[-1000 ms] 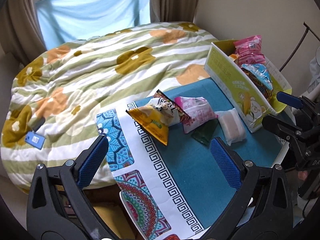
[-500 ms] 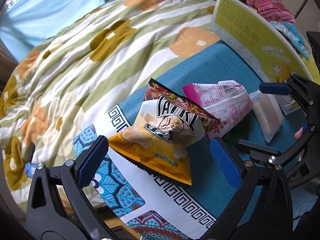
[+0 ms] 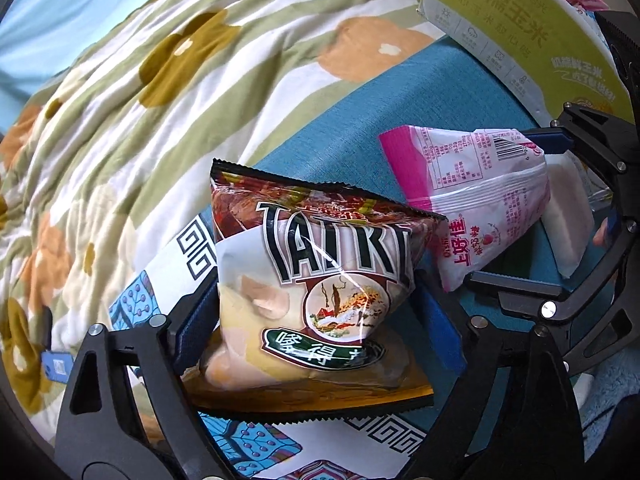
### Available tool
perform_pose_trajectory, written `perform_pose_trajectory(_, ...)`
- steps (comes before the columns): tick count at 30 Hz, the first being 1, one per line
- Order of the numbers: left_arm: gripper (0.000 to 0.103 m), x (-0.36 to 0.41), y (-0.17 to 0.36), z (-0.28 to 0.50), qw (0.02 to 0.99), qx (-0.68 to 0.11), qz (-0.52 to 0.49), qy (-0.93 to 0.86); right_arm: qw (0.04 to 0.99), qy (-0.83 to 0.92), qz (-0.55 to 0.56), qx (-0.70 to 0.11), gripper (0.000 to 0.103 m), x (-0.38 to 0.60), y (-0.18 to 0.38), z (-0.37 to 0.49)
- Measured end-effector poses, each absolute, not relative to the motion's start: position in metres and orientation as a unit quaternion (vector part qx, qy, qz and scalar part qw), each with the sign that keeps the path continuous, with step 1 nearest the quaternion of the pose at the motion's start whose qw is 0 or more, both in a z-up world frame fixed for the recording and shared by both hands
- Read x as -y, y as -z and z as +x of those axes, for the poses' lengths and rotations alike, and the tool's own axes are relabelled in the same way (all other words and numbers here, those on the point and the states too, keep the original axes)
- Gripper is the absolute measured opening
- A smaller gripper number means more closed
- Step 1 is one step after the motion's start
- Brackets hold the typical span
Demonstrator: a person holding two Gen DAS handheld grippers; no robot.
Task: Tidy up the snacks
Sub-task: 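Grasp the TAIKI chip bag with the left tool while the right tool grasps the pink-white bag, then carry both bags over the yellow box and open both tools to drop them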
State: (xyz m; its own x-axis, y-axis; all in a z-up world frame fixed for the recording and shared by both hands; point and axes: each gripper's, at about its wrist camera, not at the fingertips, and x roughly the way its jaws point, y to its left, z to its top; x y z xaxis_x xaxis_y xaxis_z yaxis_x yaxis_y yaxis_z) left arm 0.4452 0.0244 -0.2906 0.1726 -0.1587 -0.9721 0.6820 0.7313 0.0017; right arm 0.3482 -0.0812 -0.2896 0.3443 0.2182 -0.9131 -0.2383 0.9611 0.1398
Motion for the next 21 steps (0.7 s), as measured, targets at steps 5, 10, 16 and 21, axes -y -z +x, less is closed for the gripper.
perform_pose_trajectory(5, 0.077, -0.036, 0.288, 0.448, 0.741, -0.579, 0.194, 0.281, 0.814, -0.145, -0.006, -0.563, 0.091, 0.078, 0.296, 0.353)
perform_pose_trajectory(10, 0.075, -0.049, 0.287, 0.447, 0.748, -0.583, 0.163, 0.27, 0.81, -0.149, 0.002, -0.567, 0.086, 0.075, 0.299, 0.355)
perform_pose_trajectory(16, 0.074, -0.066, 0.285, 0.437, 0.759, -0.59, 0.132, 0.241, 0.81, -0.154, -0.002, -0.565, 0.069, 0.071, 0.3, 0.356)
perform_pose_trajectory(21, 0.074, -0.081, 0.283, 0.422, 0.768, -0.591, 0.109, 0.219, 0.815, -0.151, -0.001, -0.56, 0.057, 0.07, 0.295, 0.355)
